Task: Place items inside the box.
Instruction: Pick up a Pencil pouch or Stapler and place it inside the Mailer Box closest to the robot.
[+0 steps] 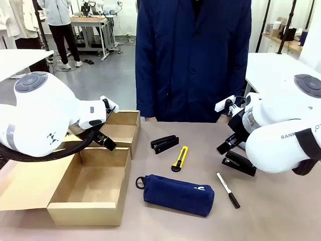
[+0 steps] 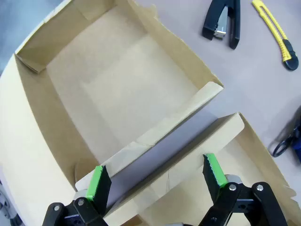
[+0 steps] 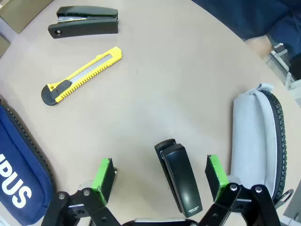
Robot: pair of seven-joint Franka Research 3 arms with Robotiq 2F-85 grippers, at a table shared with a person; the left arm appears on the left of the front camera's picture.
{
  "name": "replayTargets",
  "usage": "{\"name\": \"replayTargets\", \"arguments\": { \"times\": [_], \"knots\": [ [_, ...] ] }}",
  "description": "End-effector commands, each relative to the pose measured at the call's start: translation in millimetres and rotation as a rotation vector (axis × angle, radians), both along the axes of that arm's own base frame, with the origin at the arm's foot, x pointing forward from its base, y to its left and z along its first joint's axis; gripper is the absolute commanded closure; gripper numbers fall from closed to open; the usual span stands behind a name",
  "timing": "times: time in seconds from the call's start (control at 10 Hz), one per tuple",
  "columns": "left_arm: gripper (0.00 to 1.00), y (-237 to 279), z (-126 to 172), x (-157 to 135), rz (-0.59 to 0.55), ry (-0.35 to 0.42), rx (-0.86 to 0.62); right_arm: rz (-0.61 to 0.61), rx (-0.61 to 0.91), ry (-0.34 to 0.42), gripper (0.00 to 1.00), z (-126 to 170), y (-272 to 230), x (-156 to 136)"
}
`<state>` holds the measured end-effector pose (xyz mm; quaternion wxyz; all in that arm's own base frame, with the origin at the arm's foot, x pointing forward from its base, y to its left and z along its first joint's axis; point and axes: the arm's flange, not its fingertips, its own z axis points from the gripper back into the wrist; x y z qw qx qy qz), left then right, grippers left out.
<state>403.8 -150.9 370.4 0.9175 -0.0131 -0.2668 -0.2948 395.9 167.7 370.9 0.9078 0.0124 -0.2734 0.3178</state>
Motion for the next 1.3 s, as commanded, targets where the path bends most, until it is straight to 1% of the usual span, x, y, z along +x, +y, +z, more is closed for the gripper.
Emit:
{"name": "replayTargets", "arguments": {
  "times": [0.0,1.2],
  "knots": [
    [0.00,0.0,0.0,0.0,0.000,0.000,0.000,0.000,0.000,0.000,0.00,0.1,0.0,0.0],
    [0.00,0.0,0.0,0.0,0.000,0.000,0.000,0.000,0.000,0.000,0.00,0.1,0.0,0.0]
  ]
}}
